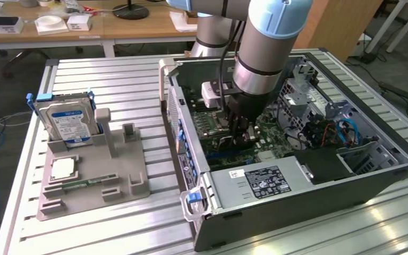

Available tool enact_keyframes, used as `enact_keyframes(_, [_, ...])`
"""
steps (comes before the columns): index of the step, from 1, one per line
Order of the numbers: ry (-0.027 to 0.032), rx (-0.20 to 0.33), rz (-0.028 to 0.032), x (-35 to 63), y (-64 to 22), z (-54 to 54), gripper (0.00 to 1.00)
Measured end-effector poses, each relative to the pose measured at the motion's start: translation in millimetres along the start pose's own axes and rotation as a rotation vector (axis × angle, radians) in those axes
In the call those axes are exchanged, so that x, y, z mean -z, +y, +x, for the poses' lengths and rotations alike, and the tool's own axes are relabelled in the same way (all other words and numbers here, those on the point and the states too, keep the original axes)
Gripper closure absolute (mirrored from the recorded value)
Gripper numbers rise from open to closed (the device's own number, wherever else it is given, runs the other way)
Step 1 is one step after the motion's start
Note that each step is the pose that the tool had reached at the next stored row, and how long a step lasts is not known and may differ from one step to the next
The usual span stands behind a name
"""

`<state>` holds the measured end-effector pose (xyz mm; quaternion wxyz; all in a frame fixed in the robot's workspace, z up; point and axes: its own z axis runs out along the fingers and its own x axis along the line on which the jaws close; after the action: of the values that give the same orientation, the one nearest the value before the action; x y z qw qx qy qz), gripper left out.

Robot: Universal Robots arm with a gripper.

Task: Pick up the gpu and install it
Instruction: 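Insert the gpu into the slot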

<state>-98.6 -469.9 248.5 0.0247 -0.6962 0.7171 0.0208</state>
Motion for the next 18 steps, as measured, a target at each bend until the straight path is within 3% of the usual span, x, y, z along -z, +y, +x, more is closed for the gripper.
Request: enact_keyframes(18, [-0.0002, 0.000, 0.0001, -0.1, 0.0, 0.0, 0.74])
